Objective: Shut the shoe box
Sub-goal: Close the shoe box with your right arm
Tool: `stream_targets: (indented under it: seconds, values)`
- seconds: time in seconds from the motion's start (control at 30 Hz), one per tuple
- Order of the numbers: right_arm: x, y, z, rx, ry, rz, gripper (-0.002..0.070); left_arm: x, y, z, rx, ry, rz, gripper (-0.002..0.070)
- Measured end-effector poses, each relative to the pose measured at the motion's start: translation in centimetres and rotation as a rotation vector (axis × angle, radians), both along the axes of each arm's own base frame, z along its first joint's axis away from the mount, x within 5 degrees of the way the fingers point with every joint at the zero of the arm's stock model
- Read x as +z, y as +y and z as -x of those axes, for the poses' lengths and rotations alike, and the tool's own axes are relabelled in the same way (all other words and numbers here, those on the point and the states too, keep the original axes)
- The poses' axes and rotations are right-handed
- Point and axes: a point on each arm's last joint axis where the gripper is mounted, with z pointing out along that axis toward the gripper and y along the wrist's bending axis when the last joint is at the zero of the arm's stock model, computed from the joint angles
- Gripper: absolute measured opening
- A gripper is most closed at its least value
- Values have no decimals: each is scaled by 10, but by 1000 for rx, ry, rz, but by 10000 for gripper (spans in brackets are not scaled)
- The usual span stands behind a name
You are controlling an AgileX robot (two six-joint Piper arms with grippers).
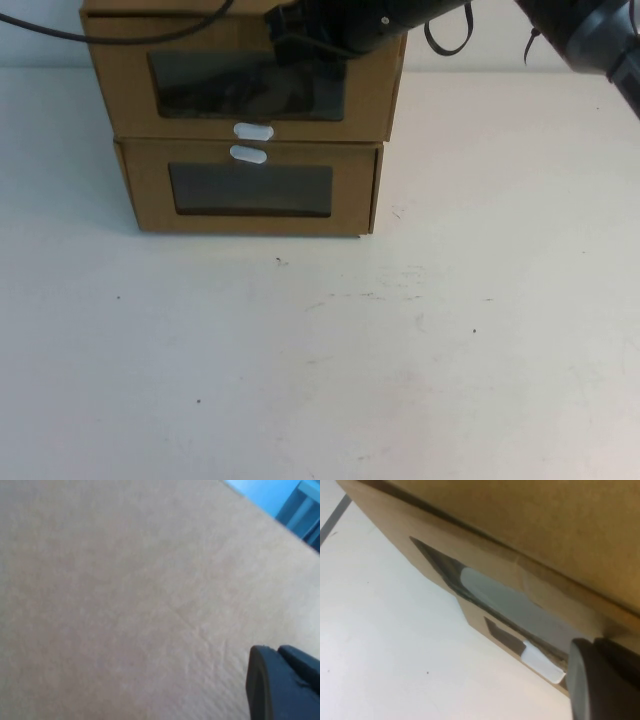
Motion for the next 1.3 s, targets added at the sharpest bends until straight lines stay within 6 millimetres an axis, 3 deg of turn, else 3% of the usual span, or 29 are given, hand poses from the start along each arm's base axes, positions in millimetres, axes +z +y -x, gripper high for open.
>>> stream_targets:
  seconds: [0.13, 1.3]
  values:
    - [5, -1, 1, 6, -9, -5, -12, 8, 0, 2, 5, -18, 10, -5]
    - [0, 3, -8, -36, 6, -72, -12, 2, 5, 0, 55, 3, -58, -5]
